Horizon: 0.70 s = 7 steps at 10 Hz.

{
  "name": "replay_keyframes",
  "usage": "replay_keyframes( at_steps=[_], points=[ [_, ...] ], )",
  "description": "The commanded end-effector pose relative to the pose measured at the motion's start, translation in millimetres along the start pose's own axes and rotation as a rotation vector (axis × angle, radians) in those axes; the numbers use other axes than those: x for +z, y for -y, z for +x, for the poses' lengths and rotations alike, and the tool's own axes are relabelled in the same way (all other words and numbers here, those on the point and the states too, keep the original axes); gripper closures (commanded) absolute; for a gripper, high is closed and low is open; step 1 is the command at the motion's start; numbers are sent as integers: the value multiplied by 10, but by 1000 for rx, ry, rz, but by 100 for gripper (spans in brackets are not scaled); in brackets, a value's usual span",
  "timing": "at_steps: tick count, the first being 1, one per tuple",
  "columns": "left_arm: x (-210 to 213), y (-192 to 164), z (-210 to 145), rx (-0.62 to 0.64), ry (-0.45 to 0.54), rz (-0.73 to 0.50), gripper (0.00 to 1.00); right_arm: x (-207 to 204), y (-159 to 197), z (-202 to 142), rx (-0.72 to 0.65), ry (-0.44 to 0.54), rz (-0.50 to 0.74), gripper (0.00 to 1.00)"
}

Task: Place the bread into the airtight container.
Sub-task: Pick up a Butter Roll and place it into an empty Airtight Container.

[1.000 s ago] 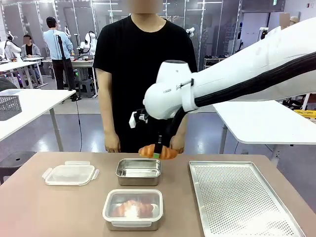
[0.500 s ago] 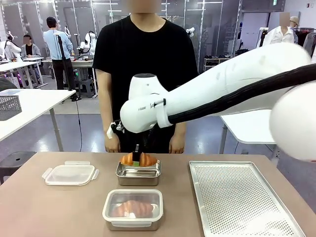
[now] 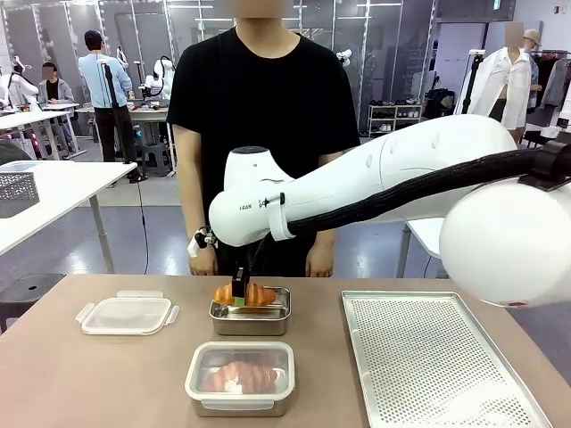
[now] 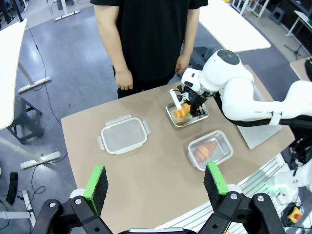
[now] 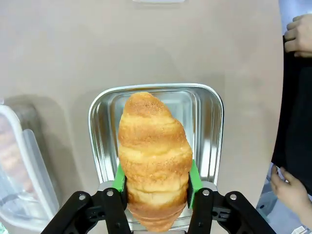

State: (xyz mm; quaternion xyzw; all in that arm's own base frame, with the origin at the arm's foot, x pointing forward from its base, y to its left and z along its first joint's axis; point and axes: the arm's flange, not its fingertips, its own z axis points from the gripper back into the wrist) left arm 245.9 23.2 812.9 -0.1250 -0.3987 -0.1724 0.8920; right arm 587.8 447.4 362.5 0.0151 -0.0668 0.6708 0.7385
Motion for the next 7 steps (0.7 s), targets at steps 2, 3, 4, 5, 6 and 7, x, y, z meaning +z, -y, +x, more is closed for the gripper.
replay_keyframes(
  at_steps=[2, 3, 4, 5, 6, 7],
  points=[
    [5, 4, 6, -3, 2, -11, 0, -19, 82, 11, -18, -42, 33, 46],
    [5, 4, 6, -3, 2, -11, 0, -12, 93, -5, -20, -41, 28, 20],
    [5, 4, 6, -3, 2, -11, 0, -1, 89, -28, -21, -44, 23, 6],
    [5, 4, 6, -3, 2, -11, 0, -1, 81, -53, -18, -46, 26, 0],
    [5, 4, 6, -3, 2, -11, 0, -9, 78, -71, -24, -46, 31, 0],
    [5, 4, 6, -3, 2, -11, 0, 12, 77, -84, -26, -41, 25, 0]
  ],
)
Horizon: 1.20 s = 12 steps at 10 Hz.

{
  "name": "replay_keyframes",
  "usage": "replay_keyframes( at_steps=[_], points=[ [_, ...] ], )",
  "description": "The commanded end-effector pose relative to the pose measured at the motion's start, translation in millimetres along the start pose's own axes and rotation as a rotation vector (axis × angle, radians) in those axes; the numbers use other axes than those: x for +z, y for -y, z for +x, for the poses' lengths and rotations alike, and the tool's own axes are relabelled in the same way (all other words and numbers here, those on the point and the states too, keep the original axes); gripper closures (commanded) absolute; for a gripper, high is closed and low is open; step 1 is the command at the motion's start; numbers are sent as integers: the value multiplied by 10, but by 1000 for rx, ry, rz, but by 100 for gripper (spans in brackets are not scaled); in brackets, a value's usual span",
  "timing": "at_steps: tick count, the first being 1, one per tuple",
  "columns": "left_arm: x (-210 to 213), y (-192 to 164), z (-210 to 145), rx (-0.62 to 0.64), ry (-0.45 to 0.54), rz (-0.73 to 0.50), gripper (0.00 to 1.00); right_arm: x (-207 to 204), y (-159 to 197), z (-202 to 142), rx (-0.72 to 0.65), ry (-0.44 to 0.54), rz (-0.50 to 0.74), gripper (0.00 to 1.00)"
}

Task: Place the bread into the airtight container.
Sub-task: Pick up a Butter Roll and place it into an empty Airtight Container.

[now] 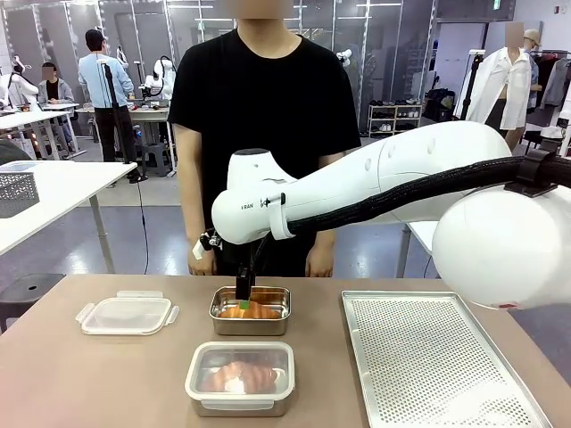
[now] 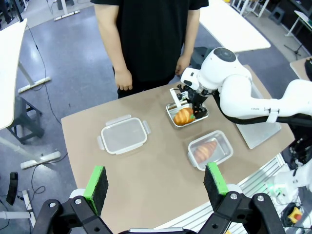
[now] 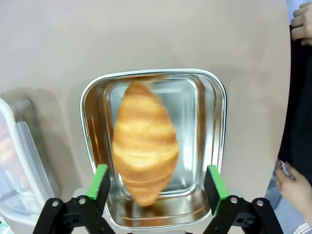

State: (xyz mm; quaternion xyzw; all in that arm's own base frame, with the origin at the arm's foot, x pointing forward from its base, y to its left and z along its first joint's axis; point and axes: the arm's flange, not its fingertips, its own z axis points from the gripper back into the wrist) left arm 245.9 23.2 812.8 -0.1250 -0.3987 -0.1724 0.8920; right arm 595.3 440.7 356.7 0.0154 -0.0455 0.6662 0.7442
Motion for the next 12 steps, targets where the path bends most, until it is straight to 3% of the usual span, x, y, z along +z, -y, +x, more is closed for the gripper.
replay_keyframes(
  at_steps=[1, 3, 4, 12],
  points=[
    [5, 4, 6, -3, 2, -11, 0, 88, -25, -31, -3, 2, -4, 0],
    [5, 4, 6, -3, 2, -11, 0, 122, -40, -145, 11, 4, 1, 0],
    [5, 4, 6, -3, 2, -11, 0, 49, 7, -6, -1, 4, -6, 0],
    [5, 4, 6, -3, 2, -11, 0, 49, 7, -6, -1, 4, -6, 0]
  ],
)
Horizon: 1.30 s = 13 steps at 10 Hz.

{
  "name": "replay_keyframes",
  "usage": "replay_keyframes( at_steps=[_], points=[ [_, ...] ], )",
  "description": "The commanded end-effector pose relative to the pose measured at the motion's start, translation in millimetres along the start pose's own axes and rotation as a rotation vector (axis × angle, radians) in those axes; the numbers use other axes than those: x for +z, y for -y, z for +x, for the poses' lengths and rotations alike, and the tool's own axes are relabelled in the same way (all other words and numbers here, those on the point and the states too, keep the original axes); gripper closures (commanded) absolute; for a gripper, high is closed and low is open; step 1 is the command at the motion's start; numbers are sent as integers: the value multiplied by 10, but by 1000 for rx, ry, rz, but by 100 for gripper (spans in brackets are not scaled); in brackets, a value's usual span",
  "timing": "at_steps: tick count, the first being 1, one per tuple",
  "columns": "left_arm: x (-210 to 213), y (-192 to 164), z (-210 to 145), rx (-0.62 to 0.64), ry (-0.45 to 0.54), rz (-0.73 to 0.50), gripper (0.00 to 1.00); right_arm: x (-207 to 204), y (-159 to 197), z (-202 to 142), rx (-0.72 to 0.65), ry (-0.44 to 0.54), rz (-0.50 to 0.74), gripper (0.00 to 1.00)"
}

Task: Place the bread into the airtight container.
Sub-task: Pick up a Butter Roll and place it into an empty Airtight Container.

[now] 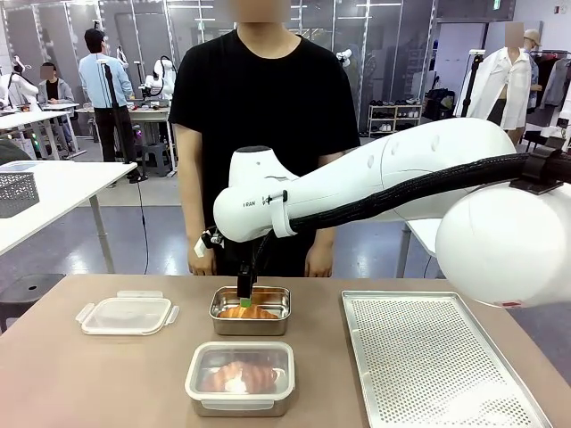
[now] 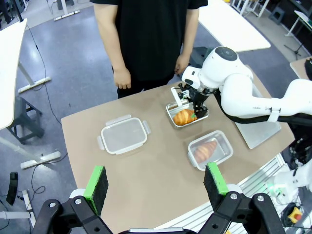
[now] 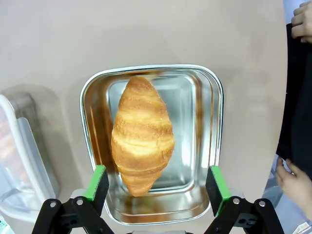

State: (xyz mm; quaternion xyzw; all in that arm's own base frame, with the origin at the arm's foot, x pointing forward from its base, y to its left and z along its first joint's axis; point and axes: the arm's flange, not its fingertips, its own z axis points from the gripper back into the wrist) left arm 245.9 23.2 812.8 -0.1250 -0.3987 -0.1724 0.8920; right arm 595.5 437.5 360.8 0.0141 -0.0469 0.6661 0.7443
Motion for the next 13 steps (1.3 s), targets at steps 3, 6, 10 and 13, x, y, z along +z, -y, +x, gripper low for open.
replay_keyframes(
  at_steps=[3, 6, 10, 13],
  points=[
    [5, 5, 6, -3, 2, -11, 0, 6, 0, 22, -1, 3, -2, 0],
    [5, 5, 6, -3, 2, -11, 0, 6, 0, 22, -1, 3, -2, 0],
    [5, 5, 6, -3, 2, -11, 0, 961, 25, -579, -140, 88, 84, 0],
    [5, 5, 6, -3, 2, -11, 0, 1530, -149, -1359, -275, 278, 208, 0]
  ],
)
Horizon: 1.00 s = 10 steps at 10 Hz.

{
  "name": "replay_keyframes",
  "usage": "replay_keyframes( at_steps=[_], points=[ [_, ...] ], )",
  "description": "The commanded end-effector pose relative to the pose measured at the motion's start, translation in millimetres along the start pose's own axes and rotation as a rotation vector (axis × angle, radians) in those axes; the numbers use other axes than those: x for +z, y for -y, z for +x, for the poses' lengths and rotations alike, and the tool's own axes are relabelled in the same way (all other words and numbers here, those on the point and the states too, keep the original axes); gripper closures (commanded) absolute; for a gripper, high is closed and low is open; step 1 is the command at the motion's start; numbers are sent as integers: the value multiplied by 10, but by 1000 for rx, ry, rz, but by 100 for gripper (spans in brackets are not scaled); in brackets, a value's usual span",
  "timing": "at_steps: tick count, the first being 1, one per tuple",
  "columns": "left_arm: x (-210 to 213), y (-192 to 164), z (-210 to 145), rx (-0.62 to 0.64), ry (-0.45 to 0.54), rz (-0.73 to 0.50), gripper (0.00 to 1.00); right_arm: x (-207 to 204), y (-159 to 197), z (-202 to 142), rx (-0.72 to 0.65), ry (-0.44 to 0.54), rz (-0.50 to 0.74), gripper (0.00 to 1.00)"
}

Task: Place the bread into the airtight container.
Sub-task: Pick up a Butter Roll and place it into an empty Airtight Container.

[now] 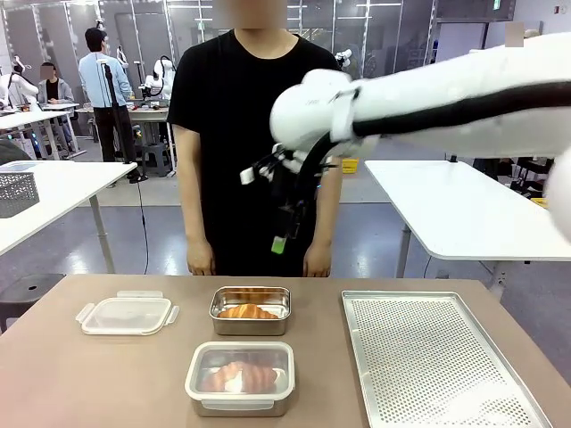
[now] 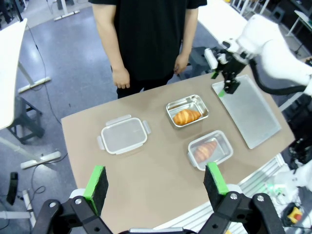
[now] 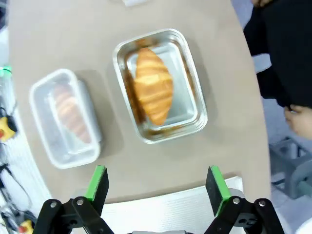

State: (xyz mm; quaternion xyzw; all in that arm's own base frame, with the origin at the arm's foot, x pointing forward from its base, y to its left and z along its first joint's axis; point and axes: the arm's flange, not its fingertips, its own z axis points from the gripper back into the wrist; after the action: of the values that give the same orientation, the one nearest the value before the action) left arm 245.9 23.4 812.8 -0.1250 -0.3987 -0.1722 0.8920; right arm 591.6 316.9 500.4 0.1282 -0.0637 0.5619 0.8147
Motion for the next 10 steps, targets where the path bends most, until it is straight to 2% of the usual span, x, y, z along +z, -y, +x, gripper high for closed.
replay_keyframes(
  at_steps=[1, 4, 5, 7, 9, 10],
  points=[
    [4, 6, 6, -3, 2, -11, 0, 357, -331, -645, -95, 100, 0, 0],
    [4, 6, 6, -3, 2, -11, 0, 1308, -1006, -1691, -347, 185, -83, 0],
    [4, 6, 6, -3, 2, -11, 0, 1542, -1179, -1907, -391, 165, -46, 0],
    [4, 6, 6, -3, 2, -11, 0, 1995, -1488, -2186, -535, 117, -137, 0],
    [4, 6, 6, -3, 2, -11, 0, 2553, -2032, -2357, -576, 87, -248, 0],
    [4, 6, 6, -3, 2, -11, 0, 2758, -2285, -2400, -620, 80, -345, 0]
  ],
)
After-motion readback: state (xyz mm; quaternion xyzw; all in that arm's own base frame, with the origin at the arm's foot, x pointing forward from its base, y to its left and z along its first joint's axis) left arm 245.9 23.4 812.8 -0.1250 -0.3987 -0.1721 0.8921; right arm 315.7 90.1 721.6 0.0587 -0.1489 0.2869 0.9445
